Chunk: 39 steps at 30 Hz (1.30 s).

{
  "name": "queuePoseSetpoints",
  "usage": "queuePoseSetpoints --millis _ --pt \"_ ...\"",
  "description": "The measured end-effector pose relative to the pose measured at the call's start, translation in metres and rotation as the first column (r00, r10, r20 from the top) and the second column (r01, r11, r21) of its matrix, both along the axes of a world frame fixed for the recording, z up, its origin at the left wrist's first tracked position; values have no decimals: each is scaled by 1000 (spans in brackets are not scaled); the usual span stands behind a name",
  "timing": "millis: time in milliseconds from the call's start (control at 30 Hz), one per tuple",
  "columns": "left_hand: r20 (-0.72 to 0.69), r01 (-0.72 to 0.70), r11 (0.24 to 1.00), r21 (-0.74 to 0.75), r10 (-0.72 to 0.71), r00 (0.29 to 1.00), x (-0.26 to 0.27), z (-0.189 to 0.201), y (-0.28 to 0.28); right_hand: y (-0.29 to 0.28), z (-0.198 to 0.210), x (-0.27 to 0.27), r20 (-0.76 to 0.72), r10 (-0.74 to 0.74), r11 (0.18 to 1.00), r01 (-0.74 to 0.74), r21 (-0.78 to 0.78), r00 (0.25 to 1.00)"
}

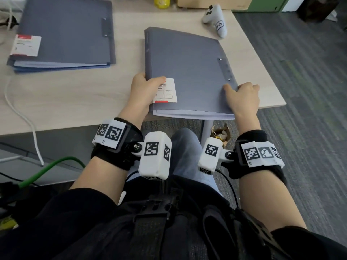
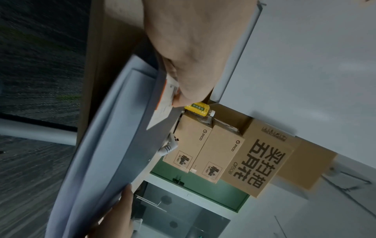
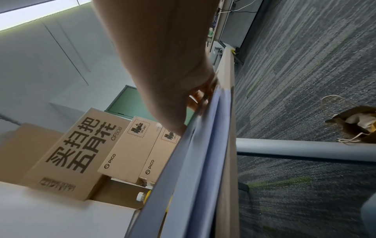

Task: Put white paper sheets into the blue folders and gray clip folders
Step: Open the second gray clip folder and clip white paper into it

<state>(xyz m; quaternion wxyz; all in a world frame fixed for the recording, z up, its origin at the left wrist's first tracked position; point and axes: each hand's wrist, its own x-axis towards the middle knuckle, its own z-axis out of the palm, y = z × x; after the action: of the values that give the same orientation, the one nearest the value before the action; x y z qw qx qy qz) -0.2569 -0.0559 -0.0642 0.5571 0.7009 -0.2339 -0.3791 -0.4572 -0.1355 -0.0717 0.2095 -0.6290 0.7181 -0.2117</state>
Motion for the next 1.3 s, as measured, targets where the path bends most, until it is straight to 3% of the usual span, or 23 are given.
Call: queuePoseSetpoints --millis 200,333,633,967,1100,1300 --pt "-61 -1 997 -80 -3 998 16 7 18 2 2 16 75 -21 1000 21 3 997" --pt "-80 -25 989 -145 13 997 38 19 33 0 0 34 220 17 1000 -17 -4 975" --pt "-28 -62 980 -191 57 998 107 32 55 4 3 107 571 49 997 -79 27 819" --pt "10 -191 966 -177 195 981 198 37 49 0 19 203 709 198 975 -208 -74 677" --pt "139 -309 942 -128 326 935 242 38 35 -6 22 243 726 243 964 -241 -110 644" --pt "421 -358 932 -64 350 837 289 32 29 -17 18 295 737 273 953 -279 -119 618"
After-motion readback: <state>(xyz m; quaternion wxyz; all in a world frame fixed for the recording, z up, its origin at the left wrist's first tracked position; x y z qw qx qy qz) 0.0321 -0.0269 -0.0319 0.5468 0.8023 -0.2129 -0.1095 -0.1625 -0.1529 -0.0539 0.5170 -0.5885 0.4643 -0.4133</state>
